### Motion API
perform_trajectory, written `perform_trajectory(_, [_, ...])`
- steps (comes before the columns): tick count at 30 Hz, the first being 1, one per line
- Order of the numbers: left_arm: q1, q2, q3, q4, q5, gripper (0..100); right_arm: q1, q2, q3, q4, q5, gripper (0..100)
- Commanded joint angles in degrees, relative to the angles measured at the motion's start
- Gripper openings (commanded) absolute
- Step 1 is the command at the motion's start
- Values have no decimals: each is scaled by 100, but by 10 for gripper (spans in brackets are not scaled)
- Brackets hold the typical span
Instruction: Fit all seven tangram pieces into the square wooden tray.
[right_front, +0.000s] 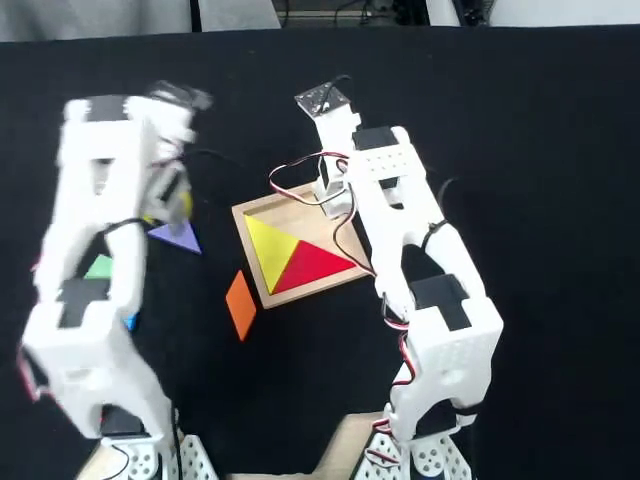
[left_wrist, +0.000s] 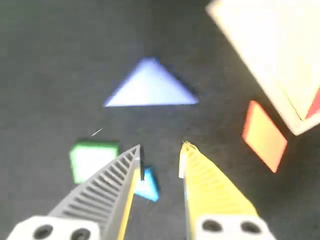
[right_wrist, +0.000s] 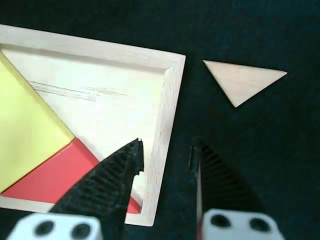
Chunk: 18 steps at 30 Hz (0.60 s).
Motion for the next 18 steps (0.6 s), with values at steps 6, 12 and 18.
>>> perform_trajectory(6, [-1429,-2620,927,35,308,137,-132,-444,-251,-70,-9,166])
perform_trajectory(12, [-2387,-4642,3345,-1002,624,138,-747,-400,-505,-44,-9,166])
perform_trajectory(18, [-3231,-6356,6255,-2734,651,137,-1662,-400,-787,-26,264,169])
